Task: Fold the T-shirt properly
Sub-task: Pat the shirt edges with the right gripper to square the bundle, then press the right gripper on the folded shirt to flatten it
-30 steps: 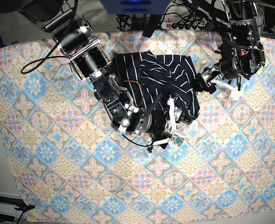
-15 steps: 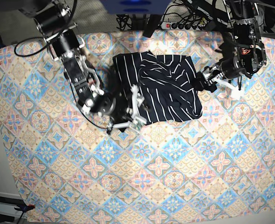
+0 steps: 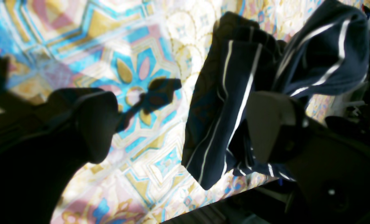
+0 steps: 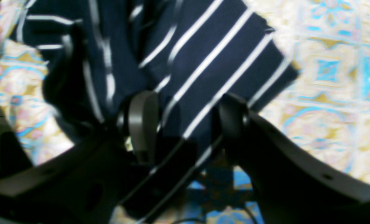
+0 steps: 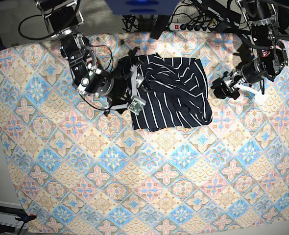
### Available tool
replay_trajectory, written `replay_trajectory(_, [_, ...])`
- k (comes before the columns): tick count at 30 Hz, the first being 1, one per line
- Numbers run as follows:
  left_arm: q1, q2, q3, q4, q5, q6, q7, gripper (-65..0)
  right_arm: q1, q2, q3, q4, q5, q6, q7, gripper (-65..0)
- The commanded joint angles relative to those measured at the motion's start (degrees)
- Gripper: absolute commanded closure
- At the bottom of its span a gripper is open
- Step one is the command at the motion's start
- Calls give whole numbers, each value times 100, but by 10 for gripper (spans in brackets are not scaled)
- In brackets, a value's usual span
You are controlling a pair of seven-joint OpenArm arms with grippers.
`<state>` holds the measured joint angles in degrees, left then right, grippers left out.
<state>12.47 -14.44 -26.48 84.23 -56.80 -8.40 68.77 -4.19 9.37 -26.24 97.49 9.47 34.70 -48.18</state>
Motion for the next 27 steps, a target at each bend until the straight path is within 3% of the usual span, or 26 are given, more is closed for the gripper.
replay_trajectory(1, [-38, -90, -29, 83, -83, -26, -25, -650, 10, 0, 17, 66, 94, 25, 93, -318])
replay_trajectory(12, [-38, -90, 6, 83, -74, -26, -25, -650, -175, -9, 26, 277, 121, 25, 58, -318])
replay_trajectory(16, [-38, -90, 6, 83, -74, -26, -25, -650, -263, -44, 52, 541, 121, 25, -311, -318])
replay_trajectory(23, [-56, -90, -11, 83, -74, -26, -25, -650, -474, -405, -299, 497, 94, 25, -215, -317])
replay_trajectory(27, [-56, -99, -11, 83, -74, -26, -25, -650, -465, -405, -405, 488, 94, 25, -250, -270])
